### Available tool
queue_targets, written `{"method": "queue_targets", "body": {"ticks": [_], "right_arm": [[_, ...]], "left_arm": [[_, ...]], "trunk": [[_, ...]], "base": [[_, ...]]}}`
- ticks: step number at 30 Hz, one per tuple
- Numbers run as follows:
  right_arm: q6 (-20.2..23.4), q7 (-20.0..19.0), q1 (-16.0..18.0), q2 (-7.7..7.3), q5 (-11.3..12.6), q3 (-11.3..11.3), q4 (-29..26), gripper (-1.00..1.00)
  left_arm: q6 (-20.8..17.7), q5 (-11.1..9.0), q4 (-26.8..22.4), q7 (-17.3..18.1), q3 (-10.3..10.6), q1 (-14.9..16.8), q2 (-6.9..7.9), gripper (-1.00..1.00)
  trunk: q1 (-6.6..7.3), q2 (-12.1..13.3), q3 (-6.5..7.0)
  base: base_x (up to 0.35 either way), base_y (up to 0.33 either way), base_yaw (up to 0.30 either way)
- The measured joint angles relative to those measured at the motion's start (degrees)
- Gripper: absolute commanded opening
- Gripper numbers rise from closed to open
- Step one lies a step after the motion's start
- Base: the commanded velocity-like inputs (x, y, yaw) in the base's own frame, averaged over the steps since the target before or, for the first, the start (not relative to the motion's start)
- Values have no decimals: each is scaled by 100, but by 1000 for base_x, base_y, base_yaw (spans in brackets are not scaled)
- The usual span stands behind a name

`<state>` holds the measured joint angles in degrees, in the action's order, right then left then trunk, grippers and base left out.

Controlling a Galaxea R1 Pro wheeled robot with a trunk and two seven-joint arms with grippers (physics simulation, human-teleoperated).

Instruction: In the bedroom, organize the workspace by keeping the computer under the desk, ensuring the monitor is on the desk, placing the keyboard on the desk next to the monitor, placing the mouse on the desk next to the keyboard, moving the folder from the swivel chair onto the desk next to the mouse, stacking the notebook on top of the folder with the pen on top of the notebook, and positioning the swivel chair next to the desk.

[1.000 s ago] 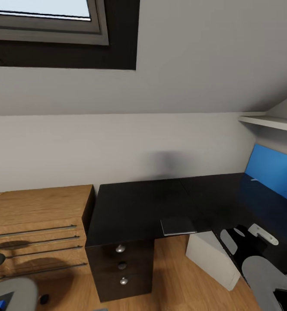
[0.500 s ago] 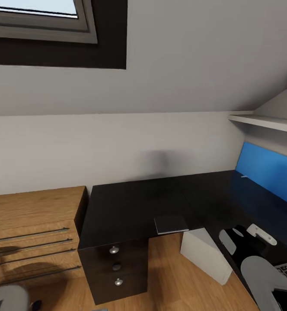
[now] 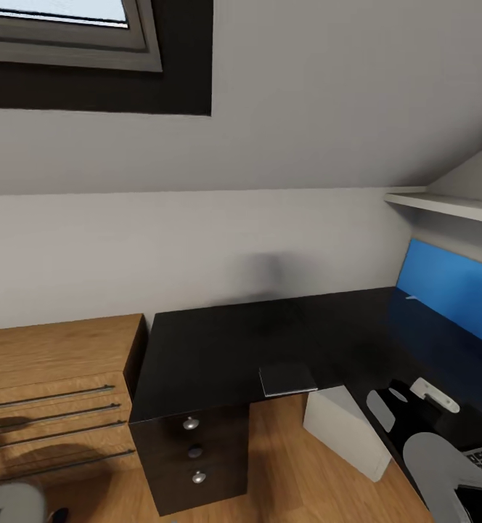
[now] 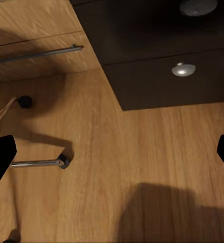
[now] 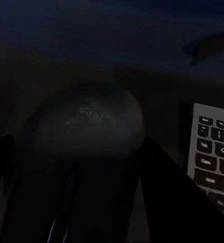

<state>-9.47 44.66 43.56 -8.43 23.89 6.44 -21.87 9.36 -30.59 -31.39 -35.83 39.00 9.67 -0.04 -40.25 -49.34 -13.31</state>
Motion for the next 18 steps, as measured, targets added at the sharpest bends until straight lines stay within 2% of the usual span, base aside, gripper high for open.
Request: {"method": "queue_targets", "body": {"ticks": [7,11,18], "right_arm": [[-151,-96,1,-16,-5,-10,166,-100],[-159,-104,1,-31,-6,-6,184,-100],[-161,-105,2,-161,19,0,188,-100]], "left_arm": [[-5,0,12,-3,0,0,0,100],[-7,0,65,-2,0,1,0,100],[-6,0,85,-2,0,0,0,100]], "trunk": [[0,0,0],[-1,1,0],[-2,0,0]], "base": [[235,-57,0],[53,-64,0],[9,-251,0]]}}
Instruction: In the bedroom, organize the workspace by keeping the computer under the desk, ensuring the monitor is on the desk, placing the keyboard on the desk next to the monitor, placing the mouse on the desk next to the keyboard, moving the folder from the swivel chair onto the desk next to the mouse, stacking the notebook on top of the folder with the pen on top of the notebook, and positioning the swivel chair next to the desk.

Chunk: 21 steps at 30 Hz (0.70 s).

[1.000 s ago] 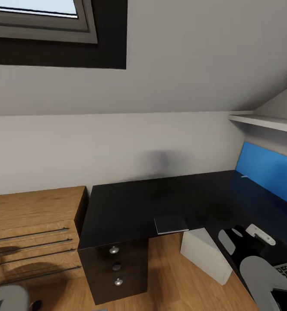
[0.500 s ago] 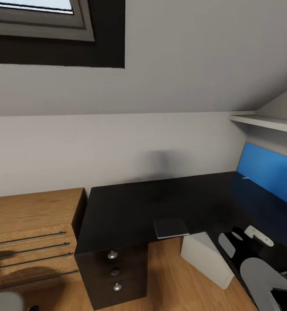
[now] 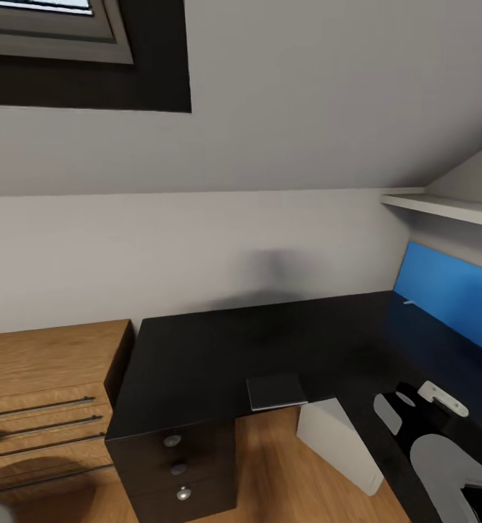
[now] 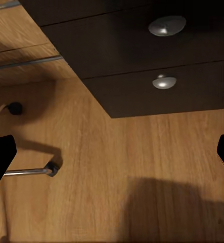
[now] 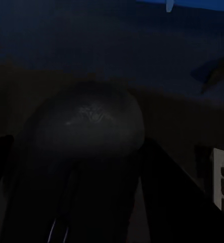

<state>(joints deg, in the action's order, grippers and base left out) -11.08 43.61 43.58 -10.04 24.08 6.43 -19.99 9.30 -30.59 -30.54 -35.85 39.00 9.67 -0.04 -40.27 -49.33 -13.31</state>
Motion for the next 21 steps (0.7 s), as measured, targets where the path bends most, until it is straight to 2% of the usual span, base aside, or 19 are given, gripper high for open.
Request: {"method": "queue_targets", "body": {"ticks": [5,10,11,14,15,17,21], "right_arm": [[2,-6,-1,-59,8,5,4,-100],[1,-172,-1,-295,30,33,253,-100],[2,-218,-1,-408,37,39,304,-100],[8,-237,-1,-519,42,39,322,-100],[37,-240,0,-622,79,40,328,-100],[165,-239,2,-696,256,40,329,-100],[609,-235,5,-738,609,32,300,-100]], "left_arm": [[2,-11,2,-7,-10,2,6,100],[7,-17,2,-11,-18,1,8,100],[7,-17,2,-9,-19,0,8,100],[27,-1,-36,3,-1,1,1,100],[37,2,-316,5,0,1,0,100],[42,-12,-465,1,-3,0,3,100],[48,-16,-546,-6,-4,1,6,100]], "trunk": [[0,0,0],[0,0,0],[0,0,0],[0,0,0],[0,0,1],[0,0,0],[-65,-119,-53]], "base": [[1,-175,0],[0,-16,0],[0,-2,0],[0,0,0],[0,0,0],[0,0,0],[0,0,0]]}}
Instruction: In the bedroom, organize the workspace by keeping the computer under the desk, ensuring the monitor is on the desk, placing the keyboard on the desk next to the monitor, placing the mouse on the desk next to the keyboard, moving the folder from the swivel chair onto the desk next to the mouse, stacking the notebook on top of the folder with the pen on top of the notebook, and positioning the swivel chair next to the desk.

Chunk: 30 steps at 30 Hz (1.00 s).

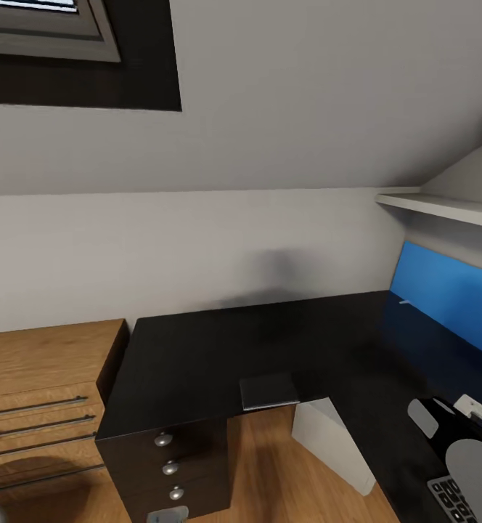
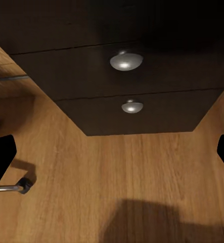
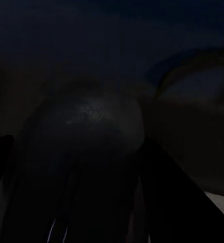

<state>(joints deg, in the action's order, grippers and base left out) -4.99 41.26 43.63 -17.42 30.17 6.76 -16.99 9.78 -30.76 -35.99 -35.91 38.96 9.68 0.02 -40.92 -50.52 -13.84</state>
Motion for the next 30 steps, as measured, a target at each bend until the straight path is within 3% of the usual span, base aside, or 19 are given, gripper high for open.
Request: {"method": "queue_targets", "body": {"ticks": [7,17,21,30], "right_arm": [[243,-8,3,-22,163,5,-16,-100],[251,-10,3,-6,270,13,-9,-100],[249,-21,3,2,525,14,-8,-100],[236,-448,3,12,789,25,-8,-100]], "left_arm": [[2,-2,-29,-12,0,-2,2,100],[1,-10,-15,-20,-1,-2,-6,100],[-5,-10,-8,-22,4,-2,-7,100],[-6,-10,-5,-22,6,-1,-7,100]], "trunk": [[-154,-281,-126],[-374,-683,-306],[-462,-843,-378],[-659,-1205,-540]], "base": [[0,0,0],[0,0,0],[0,0,0],[0,0,0]]}}
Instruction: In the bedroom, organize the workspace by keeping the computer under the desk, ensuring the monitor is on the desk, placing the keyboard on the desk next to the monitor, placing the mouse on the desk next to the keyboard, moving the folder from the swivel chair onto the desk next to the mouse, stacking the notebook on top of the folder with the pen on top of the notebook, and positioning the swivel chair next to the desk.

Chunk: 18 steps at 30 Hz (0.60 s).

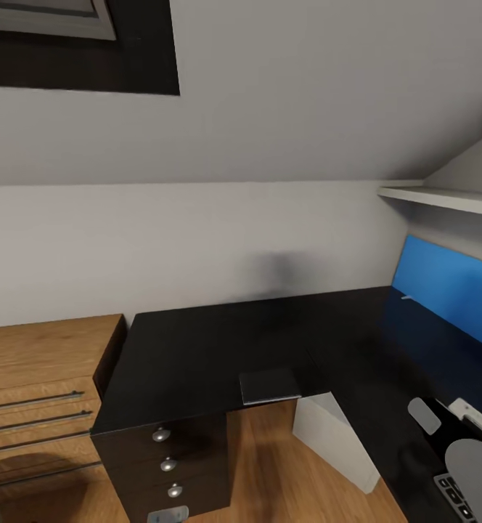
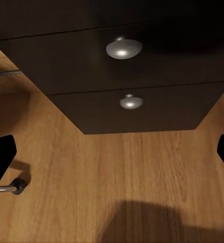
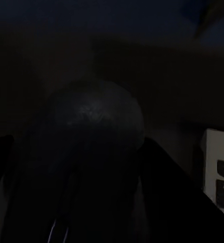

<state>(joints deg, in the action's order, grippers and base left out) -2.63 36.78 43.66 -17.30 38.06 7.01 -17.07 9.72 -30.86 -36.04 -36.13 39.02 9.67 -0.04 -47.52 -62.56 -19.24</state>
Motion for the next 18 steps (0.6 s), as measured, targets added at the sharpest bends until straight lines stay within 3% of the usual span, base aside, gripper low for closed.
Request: {"method": "queue_targets", "body": {"ticks": [5,8,18], "right_arm": [[-7,-31,0,-8,237,-5,0,-100],[-31,-26,0,-8,259,-5,-7,-100],[-35,-21,0,-9,270,-4,-9,-100]], "left_arm": [[0,0,0,0,-2,0,0,100],[0,0,0,2,1,0,-5,100],[-15,-1,7,2,2,0,-2,100]], "trunk": [[-110,-201,-90],[-176,-321,-144],[-176,-323,-144]], "base": [[0,0,0],[0,0,0],[0,0,0]]}}
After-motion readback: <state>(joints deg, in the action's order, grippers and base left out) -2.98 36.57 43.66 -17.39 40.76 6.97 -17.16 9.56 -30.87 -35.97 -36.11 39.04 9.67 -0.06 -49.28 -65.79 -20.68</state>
